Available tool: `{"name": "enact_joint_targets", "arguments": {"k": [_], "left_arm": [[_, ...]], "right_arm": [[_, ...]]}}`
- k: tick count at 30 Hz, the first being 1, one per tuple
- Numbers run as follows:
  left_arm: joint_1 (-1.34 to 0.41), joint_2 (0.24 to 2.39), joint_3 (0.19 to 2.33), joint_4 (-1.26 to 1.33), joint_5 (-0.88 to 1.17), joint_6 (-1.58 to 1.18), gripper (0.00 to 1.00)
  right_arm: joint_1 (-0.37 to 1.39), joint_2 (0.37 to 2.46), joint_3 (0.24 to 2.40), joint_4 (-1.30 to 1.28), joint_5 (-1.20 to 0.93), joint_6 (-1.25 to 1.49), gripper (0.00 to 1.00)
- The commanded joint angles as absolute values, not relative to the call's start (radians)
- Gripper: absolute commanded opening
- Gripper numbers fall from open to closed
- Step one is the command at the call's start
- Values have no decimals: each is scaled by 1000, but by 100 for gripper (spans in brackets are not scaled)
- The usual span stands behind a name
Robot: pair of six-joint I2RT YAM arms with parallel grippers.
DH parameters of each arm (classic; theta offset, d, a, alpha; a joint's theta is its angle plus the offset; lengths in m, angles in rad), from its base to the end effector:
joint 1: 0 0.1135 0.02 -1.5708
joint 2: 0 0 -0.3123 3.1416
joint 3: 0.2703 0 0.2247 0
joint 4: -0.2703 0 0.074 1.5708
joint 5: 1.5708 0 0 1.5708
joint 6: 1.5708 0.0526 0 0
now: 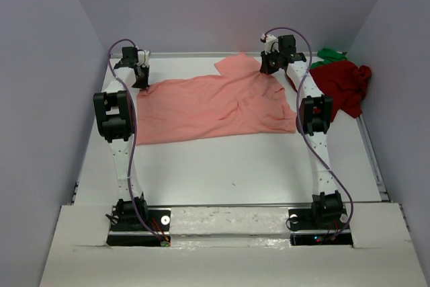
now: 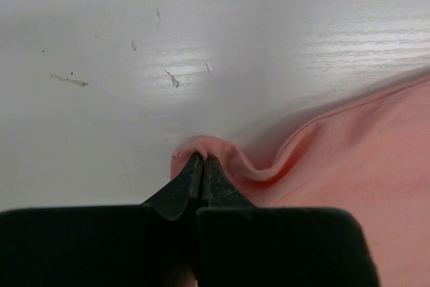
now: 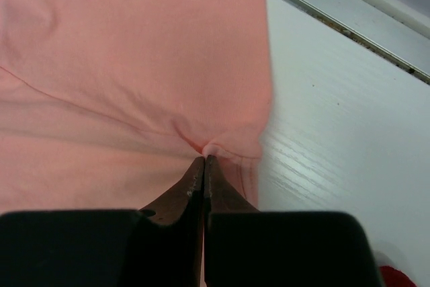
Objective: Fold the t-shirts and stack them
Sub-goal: Fold the tshirt
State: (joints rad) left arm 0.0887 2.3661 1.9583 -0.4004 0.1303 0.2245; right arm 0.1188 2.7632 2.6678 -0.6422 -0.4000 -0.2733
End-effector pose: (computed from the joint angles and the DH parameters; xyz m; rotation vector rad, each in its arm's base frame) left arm 0.5512 0.0422 0.2101 0.2226 2.3597 -0.0046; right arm 0.6153 0.0941 0.1856 -0.6383 2.1747 0.3791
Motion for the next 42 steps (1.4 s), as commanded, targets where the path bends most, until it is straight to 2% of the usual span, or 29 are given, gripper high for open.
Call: {"name": "enact_joint_targets", "arguments": {"k": [1, 13, 22, 42], "left_arm": [[78, 2296, 1942, -426, 147, 232, 0], [55, 2276, 1917, -425, 138, 241, 0], [48, 2230, 1921, -425, 86, 253, 0], [38, 2052, 1772, -414, 11, 299, 0]], "right_arm": [[114, 2761, 2698, -607, -397, -290, 0], [114, 2709, 2662, -630, -434, -308, 0], [114, 2587, 2536, -635, -434, -339, 0], [114, 2392, 2353, -644, -413, -377, 0]]}}
